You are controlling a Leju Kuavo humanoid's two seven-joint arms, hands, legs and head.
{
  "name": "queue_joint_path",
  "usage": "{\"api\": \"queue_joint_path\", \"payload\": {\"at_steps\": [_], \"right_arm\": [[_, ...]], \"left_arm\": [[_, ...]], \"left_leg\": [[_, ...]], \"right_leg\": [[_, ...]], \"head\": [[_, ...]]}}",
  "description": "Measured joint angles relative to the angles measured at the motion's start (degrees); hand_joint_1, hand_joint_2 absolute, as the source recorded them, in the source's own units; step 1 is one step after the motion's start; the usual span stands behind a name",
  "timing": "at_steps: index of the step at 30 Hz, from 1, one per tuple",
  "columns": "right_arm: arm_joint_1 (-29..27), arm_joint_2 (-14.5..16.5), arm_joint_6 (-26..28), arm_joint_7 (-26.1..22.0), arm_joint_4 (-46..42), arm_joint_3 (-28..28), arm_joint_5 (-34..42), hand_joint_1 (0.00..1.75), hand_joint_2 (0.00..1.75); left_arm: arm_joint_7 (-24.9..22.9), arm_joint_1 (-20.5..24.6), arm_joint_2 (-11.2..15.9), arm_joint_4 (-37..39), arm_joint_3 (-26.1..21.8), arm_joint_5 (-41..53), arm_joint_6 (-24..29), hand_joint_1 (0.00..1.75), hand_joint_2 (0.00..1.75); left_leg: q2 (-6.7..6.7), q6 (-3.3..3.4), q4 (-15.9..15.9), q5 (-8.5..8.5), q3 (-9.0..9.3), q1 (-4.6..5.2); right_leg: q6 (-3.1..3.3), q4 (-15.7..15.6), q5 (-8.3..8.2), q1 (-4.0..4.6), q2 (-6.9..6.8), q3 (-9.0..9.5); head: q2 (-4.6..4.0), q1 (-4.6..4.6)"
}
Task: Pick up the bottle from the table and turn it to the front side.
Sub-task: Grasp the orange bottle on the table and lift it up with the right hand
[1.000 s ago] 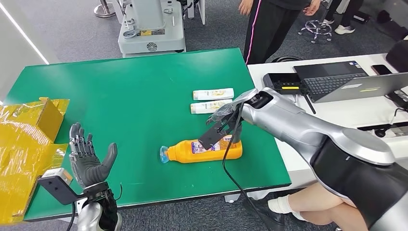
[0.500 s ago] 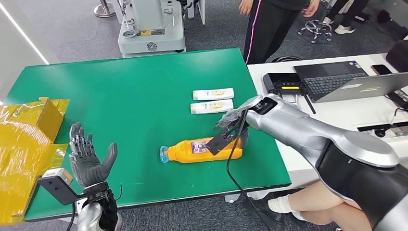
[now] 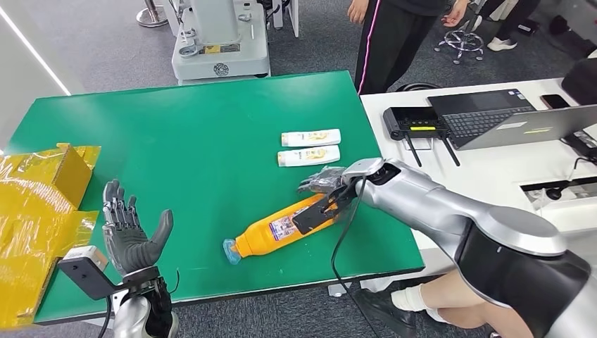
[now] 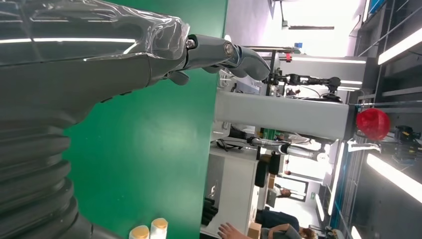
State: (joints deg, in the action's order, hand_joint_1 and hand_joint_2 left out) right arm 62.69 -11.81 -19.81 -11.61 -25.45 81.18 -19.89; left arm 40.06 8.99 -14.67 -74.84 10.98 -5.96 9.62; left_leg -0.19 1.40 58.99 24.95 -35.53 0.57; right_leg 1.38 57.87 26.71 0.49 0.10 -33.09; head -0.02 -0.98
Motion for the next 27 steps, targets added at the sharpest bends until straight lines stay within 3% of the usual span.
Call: {"api": "queue_joint_path", "payload": {"at_steps": [27], "right_arm": [[-4.83, 0.99, 6.88, -0.33, 0.84, -2.90, 0.00, 0.00, 1.75]], "left_arm": [[0.00, -0.84, -0.02, 0.02, 0.02, -0.22, 0.08, 0.00, 1.75]], "left_leg": [[-0.04, 0.01, 0.03, 0.00, -0.04, 0.01]], "right_leg": [[-0.02, -0.01, 0.01, -0.01, -0.06, -0.01]], "head": [[0.00, 0.01]]}}
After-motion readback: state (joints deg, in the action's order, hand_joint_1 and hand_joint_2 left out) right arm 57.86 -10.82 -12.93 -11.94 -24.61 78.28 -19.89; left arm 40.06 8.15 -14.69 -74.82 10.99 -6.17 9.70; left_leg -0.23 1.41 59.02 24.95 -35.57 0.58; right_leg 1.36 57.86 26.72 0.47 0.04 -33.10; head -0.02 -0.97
